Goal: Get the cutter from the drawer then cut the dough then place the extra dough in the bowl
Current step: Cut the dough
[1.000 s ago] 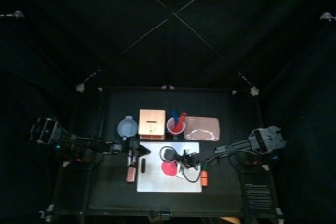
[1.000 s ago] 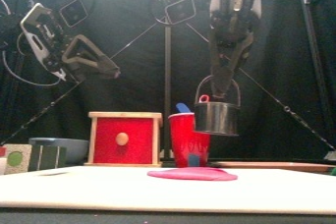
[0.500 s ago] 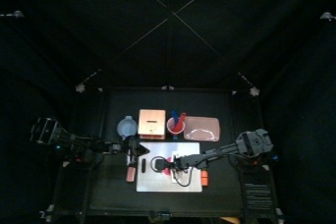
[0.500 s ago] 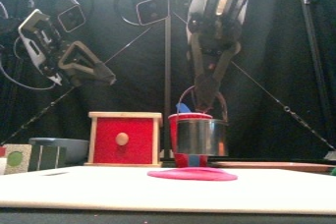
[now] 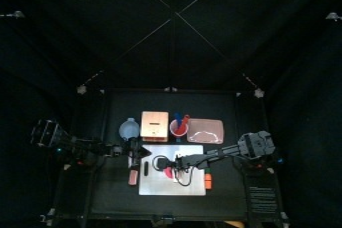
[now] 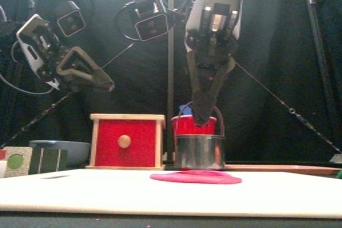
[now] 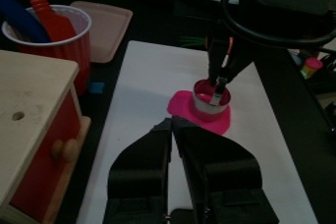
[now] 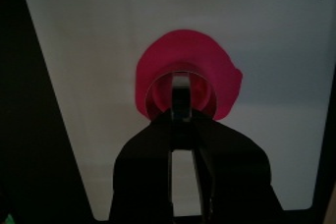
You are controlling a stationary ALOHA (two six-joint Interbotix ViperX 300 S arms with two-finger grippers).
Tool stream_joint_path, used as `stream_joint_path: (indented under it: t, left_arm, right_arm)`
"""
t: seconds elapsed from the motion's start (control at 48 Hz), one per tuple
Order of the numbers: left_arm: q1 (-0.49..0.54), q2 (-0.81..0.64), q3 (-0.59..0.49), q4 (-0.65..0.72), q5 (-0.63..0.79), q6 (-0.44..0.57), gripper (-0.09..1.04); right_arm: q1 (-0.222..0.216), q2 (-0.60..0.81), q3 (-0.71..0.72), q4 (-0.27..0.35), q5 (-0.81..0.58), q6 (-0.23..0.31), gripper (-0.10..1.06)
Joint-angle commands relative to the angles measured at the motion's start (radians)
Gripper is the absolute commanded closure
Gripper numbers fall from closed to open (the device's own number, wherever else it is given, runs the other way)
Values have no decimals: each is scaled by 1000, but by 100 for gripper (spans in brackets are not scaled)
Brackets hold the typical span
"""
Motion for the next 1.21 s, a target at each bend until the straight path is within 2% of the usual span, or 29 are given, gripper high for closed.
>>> stream_joint_path:
  t: [0.021, 0.646, 0.729, 1.0, 1.208]
  left_arm:
    - [3, -9, -6, 0, -11, -3, 41]
    - [3, -9, 5, -8, -11, -5, 41]
    - [3, -9, 5, -6, -11, -6, 41]
    - [3, -9, 2, -8, -11, -6, 41]
    - [2, -11, 0, -8, -11, -8, 41]
  right_arm:
    - [-12, -21, -25, 3, -12, 0, 57]
    - [-21, 3, -31, 26, -12, 3, 54]
    - [-21, 0, -38, 34, -15, 3, 49]
    - [-21, -15, -48, 35, -46, 3, 15]
    - [-20, -18, -37, 28, -43, 8, 15]
